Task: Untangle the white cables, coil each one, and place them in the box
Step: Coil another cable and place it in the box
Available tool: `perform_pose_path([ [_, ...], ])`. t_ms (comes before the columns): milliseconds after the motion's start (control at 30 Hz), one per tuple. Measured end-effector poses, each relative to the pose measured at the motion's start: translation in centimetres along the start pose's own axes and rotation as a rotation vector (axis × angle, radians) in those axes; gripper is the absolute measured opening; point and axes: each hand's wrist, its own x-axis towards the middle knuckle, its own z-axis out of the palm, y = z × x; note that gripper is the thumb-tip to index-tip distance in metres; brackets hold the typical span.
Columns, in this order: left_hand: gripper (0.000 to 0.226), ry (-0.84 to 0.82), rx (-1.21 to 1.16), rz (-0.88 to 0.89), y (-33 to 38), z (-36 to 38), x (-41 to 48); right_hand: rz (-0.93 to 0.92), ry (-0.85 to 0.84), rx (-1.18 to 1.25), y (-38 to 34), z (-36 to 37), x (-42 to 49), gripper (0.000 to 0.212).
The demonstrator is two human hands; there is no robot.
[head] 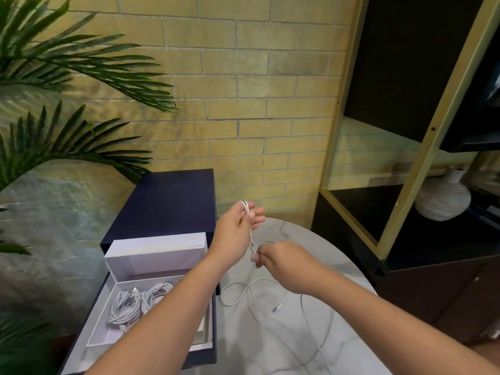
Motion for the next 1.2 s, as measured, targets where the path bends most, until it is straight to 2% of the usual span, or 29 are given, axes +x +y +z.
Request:
perform_pose_path([
  [167, 0.014, -0.168, 0.536, 0.127, -1.4, -0.9, -0.4, -0.019, -0.004, -0.070, -0.1, -4.3, -0.5, 0.027],
  [233, 0.016, -0.243, 0.593, 0.093, -1.3, -1.1, -0.7, -0.025, 0.042, -0.081, 0.2, -5.9, -0.3, 0.024],
  [300, 0.019, -0.287, 0.540, 0.069, -0.7, -1.3, -1.2, -0.018, 0.077, -0.076, 0.8, -7.1, 0.0, 0.023],
  [400, 0.036, -0.287, 0.451, 0.066, -0.1, -1.7, -2.0, -0.014, 0.134, -0.059, 1.9, -8.4, 0.6, 0.021],
  [533, 0.025, -0.323, 0.385, 0.040, 0.4, -1.6, -2.6, -0.008, 0.210, -0.010, 2.8, -8.7, 1.6, 0.019],
  [700, 0.024, -0.301, 0.036, -0.031, 1.6, -1.1, -3.0, 0.019, 0.267, 0.154, 2.9, -7.1, 2.5, 0.020],
  [833, 0.026, -0.271, -0.180, -0.023, 2.4, -1.1, -2.9, 0.072, 0.194, 0.309, 2.5, -4.9, 2.7, 0.029],
  [1000, 0.025, -0.262, -0.350, -0.075, 2.6, -0.9, -2.5, 0.127, 0.100, 0.415, 2.0, -1.5, 2.0, 0.027],
  [1200, 0.030, -0.183, -0.413, -0.096, 2.2, -0.3, -1.4, 0.127, -0.005, 0.367, 1.3, 1.1, 0.4, 0.027],
])
